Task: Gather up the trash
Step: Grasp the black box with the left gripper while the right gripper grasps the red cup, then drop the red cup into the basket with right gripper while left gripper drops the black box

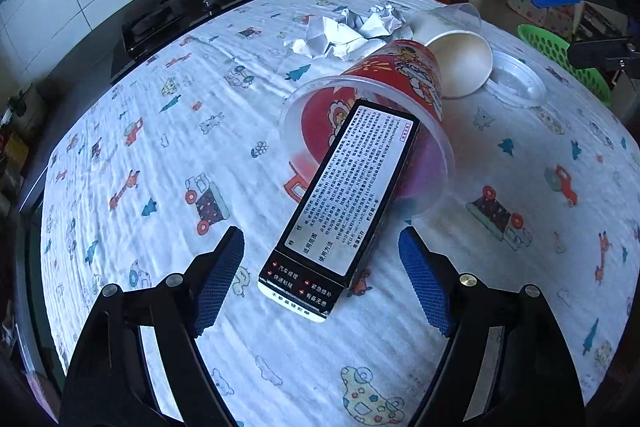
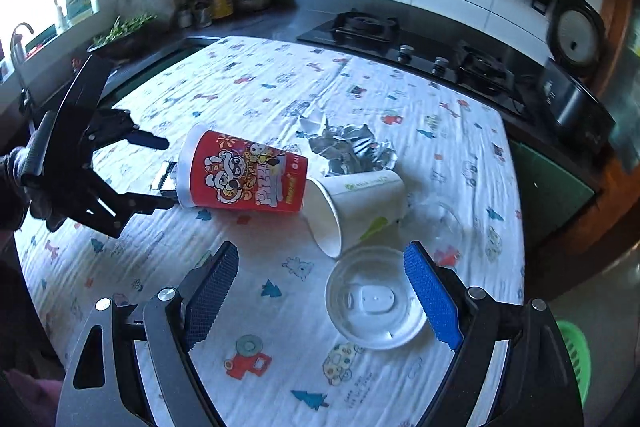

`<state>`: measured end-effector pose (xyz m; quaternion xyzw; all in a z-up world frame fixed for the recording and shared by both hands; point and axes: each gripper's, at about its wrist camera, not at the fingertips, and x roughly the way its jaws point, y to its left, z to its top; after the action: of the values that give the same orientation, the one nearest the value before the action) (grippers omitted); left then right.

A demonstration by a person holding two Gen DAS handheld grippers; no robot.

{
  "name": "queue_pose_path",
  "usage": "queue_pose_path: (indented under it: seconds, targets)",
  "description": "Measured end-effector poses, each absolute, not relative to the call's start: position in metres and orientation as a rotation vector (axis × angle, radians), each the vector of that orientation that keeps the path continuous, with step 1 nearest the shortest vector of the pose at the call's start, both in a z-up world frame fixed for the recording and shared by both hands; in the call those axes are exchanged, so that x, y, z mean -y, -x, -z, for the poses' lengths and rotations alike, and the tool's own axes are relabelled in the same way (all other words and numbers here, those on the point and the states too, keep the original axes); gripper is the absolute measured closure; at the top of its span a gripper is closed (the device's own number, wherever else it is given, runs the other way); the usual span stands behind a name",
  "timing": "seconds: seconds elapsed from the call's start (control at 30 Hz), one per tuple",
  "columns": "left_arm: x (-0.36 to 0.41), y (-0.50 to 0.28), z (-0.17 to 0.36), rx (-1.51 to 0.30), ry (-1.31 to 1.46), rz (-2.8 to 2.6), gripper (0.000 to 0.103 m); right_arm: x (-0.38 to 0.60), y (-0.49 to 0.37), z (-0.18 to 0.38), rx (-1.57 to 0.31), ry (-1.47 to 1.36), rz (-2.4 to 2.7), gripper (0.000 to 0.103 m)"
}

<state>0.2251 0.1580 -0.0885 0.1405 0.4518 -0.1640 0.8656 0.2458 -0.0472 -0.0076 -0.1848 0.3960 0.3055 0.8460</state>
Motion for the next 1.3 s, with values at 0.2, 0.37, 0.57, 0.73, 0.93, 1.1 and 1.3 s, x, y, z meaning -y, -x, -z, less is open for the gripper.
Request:
queue_pose_path:
  seconds: [0.2,0.37,0.57,0.73,0.93,1.1,1.3]
  targets:
    - [-0.156,-0.232,0.097,-0.937,-0.308,0.401,0.028,0.018,-0.252,0.019,-0.835,0.533,-0.747,0.020]
    - [-0.154,-0.232,0.104,-0.936,-0.301,0.425,0.044,-0.009,-0.255,0.027,-0.812,0.667,-0.837,0.014]
    - [-0.166,-0.223,0.098,-0.920,-0.283,0.436,0.050,-0.042,-0.260,0.041,-0.787,0.850,-0.947,0.013]
    - [-0.186,-0.210,0.091,-0.929,-0.286,0.422,0.051,-0.068,-0.266,0.055,-0.752,0.977,-1.014,0.013]
    - [-0.214,-0.196,0.083,-0.940,-0.256,0.387,0.051,-0.093,-0.273,0.074,-0.689,1.134,-1.044,0.012]
    - [-0.231,-0.183,0.083,-0.955,-0.232,0.348,0.052,-0.110,-0.278,0.089,-0.649,1.223,-1.059,0.012]
    - [-0.232,-0.179,0.094,-0.997,-0.226,0.331,0.051,-0.121,-0.272,0.098,-0.650,1.210,-1.060,0.019]
